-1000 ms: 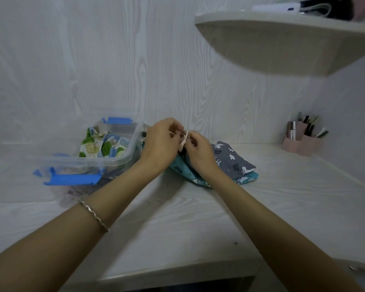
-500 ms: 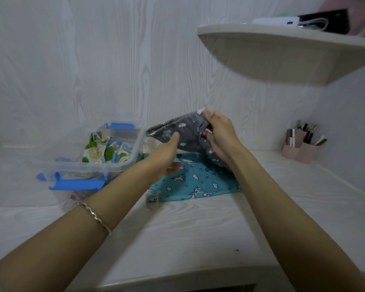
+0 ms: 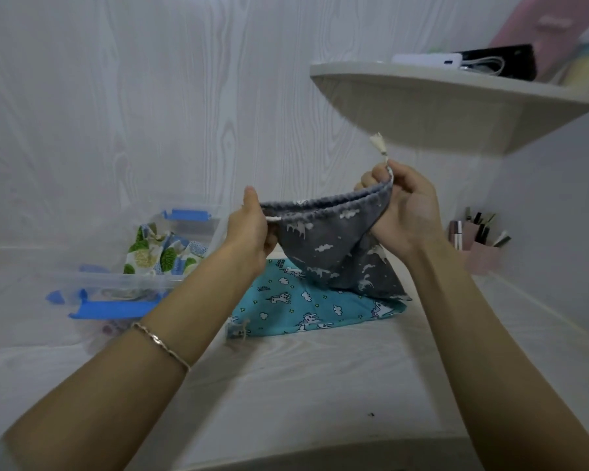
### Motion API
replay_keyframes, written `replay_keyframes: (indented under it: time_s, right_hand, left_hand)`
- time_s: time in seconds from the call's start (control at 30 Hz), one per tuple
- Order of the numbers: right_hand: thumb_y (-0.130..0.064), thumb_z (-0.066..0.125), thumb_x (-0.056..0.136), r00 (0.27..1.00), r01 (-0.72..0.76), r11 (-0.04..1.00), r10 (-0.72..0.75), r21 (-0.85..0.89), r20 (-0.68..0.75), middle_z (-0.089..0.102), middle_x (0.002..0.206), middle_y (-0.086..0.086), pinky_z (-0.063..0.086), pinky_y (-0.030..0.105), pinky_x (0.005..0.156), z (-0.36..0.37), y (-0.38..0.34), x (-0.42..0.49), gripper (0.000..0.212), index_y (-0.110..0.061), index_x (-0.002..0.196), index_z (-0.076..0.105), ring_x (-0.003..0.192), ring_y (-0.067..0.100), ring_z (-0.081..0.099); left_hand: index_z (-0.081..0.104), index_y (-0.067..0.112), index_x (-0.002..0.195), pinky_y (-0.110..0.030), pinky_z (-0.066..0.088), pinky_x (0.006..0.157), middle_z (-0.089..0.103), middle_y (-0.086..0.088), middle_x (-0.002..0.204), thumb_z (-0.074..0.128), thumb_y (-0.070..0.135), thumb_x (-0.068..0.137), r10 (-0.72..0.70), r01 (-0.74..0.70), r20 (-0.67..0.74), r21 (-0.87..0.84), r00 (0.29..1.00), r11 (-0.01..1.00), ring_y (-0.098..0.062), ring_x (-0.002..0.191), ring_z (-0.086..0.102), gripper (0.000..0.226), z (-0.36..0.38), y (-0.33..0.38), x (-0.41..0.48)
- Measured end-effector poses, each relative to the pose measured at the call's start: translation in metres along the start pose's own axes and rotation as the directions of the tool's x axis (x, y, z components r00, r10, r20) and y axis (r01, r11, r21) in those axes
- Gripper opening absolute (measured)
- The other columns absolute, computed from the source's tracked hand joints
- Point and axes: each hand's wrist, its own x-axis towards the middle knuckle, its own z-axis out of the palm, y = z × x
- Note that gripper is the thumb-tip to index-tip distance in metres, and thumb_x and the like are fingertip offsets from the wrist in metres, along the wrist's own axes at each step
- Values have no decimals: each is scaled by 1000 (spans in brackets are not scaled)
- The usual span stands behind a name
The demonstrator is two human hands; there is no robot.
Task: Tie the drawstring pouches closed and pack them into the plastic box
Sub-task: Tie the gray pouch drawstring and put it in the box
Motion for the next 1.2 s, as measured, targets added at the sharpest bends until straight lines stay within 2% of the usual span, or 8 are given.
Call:
replay_keyframes:
  time_s: [0.3,0.53,0.67,0.77,0.83,0.93,1.07,1.2]
  right_hand:
    - [-17,46,94,986,140,989,-134,50,-100,45,63,2,40,28,67,15,-35,21,33,-11,62,52,59,15,46]
    - [-19,48,97,977,39,999,-35,16,-209,61,69,6,54,31,72,0,-9,29,28,-11,72,58,66,21,62]
    - [-15,46,100,942,71,956,30,286,-334,72,84,9,53,38,92,-31,14,24,28,-13,73,53,89,23,68]
    - [-13,41,103,918,95,906,81,413,-389,58,52,1,55,26,58,-56,25,23,33,-12,71,48,49,13,61]
    - [-20,37,105,894,16,973,90,232,-438,33,40,-6,32,17,35,-77,28,21,38,-15,68,42,31,7,31]
    - [-20,39,104,825,-109,983,5,-150,-564,23,39,-9,18,18,32,-108,32,16,33,-15,72,43,32,5,18]
    - [-25,48,100,881,-245,791,-60,-560,-470,30,47,-9,19,18,36,-81,41,17,23,-7,99,62,39,5,22]
    - [-26,63,92,969,-221,426,197,-877,-149,40,49,-11,25,19,42,-3,54,12,20,-11,103,70,46,7,30]
  left_hand:
    - [65,12,79,-18,44,55,60,-3,78,33,36,103,329,-326,5,-120,944,938,-10,65,53,46,8,57,-4]
    - [63,23,65,-26,50,71,67,5,72,33,36,103,664,-631,-158,216,731,745,-12,71,63,50,-9,62,14]
    - [46,18,61,-22,44,65,61,7,56,30,34,104,413,-467,-248,-232,876,853,-10,58,56,48,-22,67,19]
    - [35,18,60,-19,35,41,35,5,44,28,36,104,229,-299,-192,-588,954,752,-10,38,32,48,-37,77,23]
    - [32,19,61,-18,19,35,27,7,43,28,38,103,213,-353,-297,-586,931,729,-9,35,20,47,-52,88,27]
    - [33,21,62,-20,16,36,25,8,46,29,40,103,270,-427,-352,-521,896,739,-9,37,18,45,-68,99,28]
    - [33,23,62,-15,14,32,23,10,45,28,42,103,266,-223,147,-257,953,940,-4,36,18,45,-39,88,8]
    - [38,22,66,-12,15,33,24,9,51,29,43,102,55,-54,535,-18,843,998,-3,40,21,43,7,72,-18]
